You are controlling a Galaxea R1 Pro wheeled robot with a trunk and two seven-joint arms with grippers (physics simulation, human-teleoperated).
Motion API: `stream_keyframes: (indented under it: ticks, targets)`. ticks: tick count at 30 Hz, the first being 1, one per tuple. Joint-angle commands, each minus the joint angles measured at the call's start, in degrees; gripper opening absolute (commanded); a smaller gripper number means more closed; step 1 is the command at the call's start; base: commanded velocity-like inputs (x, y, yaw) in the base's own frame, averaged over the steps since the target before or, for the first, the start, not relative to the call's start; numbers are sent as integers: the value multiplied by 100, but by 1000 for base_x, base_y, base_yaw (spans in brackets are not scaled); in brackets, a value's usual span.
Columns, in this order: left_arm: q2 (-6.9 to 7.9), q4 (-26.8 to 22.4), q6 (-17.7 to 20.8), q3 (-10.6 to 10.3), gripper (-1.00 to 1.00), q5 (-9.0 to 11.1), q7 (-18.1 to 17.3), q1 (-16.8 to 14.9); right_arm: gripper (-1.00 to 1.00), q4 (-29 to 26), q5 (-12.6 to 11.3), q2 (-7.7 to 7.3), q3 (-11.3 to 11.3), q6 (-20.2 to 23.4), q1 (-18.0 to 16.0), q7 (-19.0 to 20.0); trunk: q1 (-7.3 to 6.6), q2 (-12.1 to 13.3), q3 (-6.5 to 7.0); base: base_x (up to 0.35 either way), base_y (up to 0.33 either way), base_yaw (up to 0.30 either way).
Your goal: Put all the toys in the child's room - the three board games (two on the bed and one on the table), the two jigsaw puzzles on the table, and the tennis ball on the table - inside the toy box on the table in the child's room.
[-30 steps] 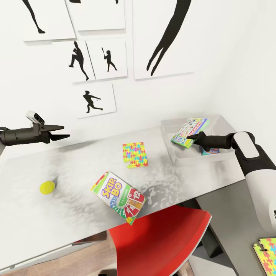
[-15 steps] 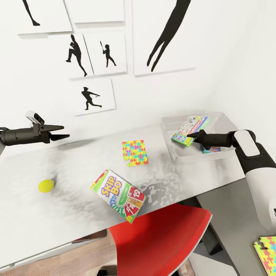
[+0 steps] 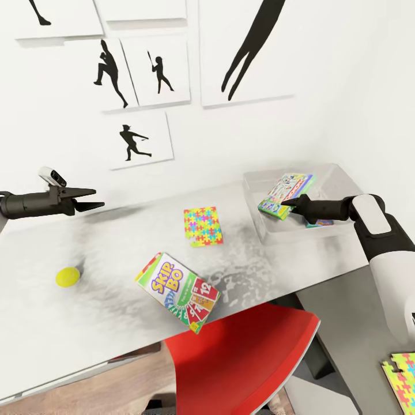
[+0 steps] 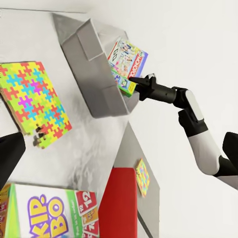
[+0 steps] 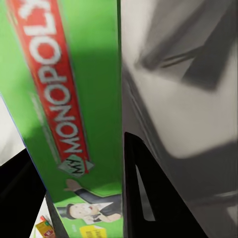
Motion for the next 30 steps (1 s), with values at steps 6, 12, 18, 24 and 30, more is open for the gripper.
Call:
stream_keyframes:
  ticks: [6, 12, 18, 24, 30]
  targets:
    - [17, 4, 61, -21, 100, 0, -38, -8, -100, -5, -69, -6, 24, 5, -10, -62, 3, -11, -65, 0, 0, 0]
    - [20, -2, 61, 141, 100, 31, -38, -11, -100, -5, -69, -6, 21, 5, -11, -65, 3, -11, -121, 0, 0, 0]
    - [27, -4, 61, 241, 100, 43, -38, -10, -100, -5, -69, -6, 18, 5, -11, -65, 3, -11, -172, 0, 0, 0]
    - [30, -4, 61, 252, 100, 44, -38, -12, -100, -5, -69, -6, 17, 5, -11, -65, 3, -11, -196, 0, 0, 0]
    - [30, -4, 61, 253, 100, 44, -38, -12, -100, -5, -69, -1, 20, 5, -11, -65, 3, -11, -199, 0, 0, 0]
